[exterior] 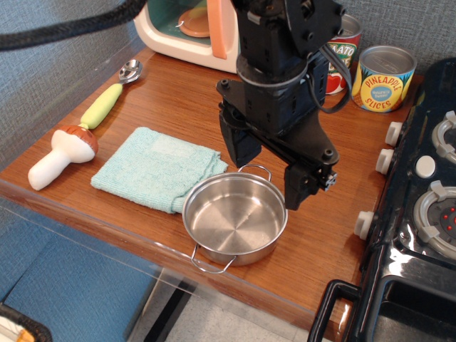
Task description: Put the mushroom near the cans
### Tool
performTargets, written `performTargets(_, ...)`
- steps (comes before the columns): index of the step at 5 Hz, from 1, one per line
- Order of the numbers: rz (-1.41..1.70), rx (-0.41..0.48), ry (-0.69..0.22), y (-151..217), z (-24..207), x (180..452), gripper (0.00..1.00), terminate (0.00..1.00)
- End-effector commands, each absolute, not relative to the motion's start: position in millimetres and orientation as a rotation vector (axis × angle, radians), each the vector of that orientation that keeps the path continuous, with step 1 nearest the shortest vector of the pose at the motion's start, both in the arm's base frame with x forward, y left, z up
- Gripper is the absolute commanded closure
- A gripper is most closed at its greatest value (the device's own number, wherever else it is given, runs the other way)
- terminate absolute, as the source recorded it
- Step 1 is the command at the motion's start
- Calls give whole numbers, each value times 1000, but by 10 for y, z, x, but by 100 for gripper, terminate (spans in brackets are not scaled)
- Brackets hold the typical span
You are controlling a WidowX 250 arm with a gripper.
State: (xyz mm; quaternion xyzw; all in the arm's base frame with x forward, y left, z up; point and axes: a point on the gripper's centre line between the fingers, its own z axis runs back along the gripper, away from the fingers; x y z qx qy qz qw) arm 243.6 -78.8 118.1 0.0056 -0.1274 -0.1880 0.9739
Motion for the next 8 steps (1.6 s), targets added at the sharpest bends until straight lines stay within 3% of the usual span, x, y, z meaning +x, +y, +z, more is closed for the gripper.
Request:
performTargets(1,-379,11,-257,-788,1181,2436,0,0)
performTargets(3,-215,25,-266,89,1297,2382,0,0)
performTargets(4,-172,56,-253,430,1276,2487,0,0)
performTargets(6,-90,141,-239,1186,1116,2628,0,0)
performTargets(8,-102,155,-184,1611,896,2621,0,0)
